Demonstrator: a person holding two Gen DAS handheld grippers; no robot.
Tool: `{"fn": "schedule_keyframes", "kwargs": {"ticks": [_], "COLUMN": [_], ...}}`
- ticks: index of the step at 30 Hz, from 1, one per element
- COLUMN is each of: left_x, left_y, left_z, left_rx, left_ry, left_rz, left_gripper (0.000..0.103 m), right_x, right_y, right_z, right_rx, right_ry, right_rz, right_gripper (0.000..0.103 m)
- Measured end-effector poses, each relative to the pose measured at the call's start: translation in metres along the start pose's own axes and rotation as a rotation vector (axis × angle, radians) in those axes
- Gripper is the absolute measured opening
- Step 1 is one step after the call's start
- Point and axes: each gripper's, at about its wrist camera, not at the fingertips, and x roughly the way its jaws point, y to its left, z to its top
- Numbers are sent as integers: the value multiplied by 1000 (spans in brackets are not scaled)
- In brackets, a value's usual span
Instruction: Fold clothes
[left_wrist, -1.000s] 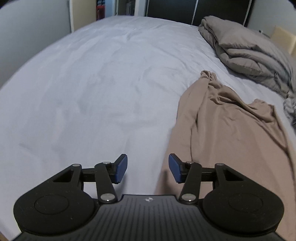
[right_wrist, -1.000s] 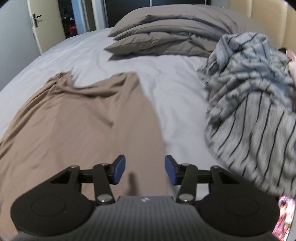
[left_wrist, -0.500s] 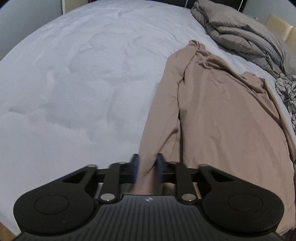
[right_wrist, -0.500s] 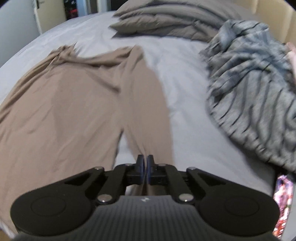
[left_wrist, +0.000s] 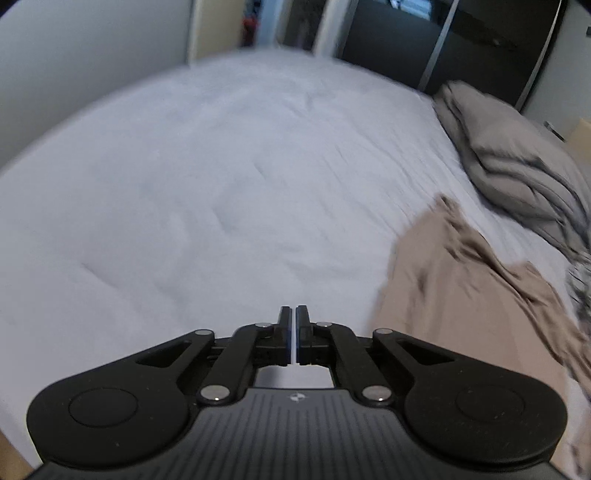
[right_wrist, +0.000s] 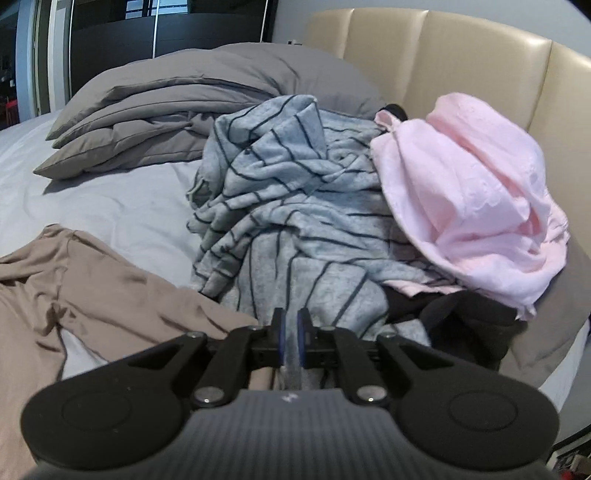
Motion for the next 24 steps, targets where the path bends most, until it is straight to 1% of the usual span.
{"fn": "schedule_keyframes", "kwargs": {"ticks": [1, 2, 3, 4, 5, 6, 7, 9, 10, 11, 13, 14, 15, 16, 19, 21, 24], "left_x": [2, 4, 6, 8, 10, 12, 14, 19, 21, 24, 30, 32, 34, 35, 32, 26, 15], "left_y": [-4, -9, -14, -18, -22, -26, -29, -37, -39, -42, -43, -44, -45, -46, -47, -40, -25], "left_z": [-2, -4, -6, -8, -12, -15, -19, -28, -31, -35, -39, -41, -42, -43, -36, -21, 11], "left_rx": [22, 49, 80, 100, 111, 118, 131, 167, 182, 191, 187, 187, 190, 200, 206, 193, 151], "left_ry": [15, 28, 38, 49, 59, 70, 83, 111, 123, 135, 162, 174, 181, 180, 135, 84, -2], "left_rz": [-10, -16, -18, -27, -40, -51, -57, -54, -51, -53, -72, -82, -87, -86, -51, -14, 46], "left_gripper": [2, 6, 18, 31, 39, 52, 53, 53, 51, 47, 22, 16, 4, 0, 0, 0, 0], "right_x": [-4, -8, -12, -17, -20, -22, -25, -26, -27, -27, -29, -29, -29, -28, -27, -27, -24], "right_y": [5, 11, 17, 25, 32, 38, 45, 56, 61, 66, 75, 78, 81, 83, 87, 88, 91], "right_z": [-1, -1, -1, -2, -3, -5, -8, -13, -16, -19, -25, -28, -30, -31, -34, -35, -37], "right_rx": [-15, -40, -65, -92, -116, -136, -156, -187, -202, -218, -251, -265, -277, -285, -298, -298, -295], "right_ry": [-12, -28, -43, -57, -65, -67, -68, -58, -50, -45, -37, -34, -31, -28, -21, -17, -4], "right_rz": [14, 28, 44, 68, 93, 115, 137, 173, 188, 199, 217, 223, 230, 237, 251, 254, 262], "right_gripper": [28, 48, 51, 51, 51, 51, 51, 51, 51, 51, 51, 51, 51, 51, 51, 51, 51]}}
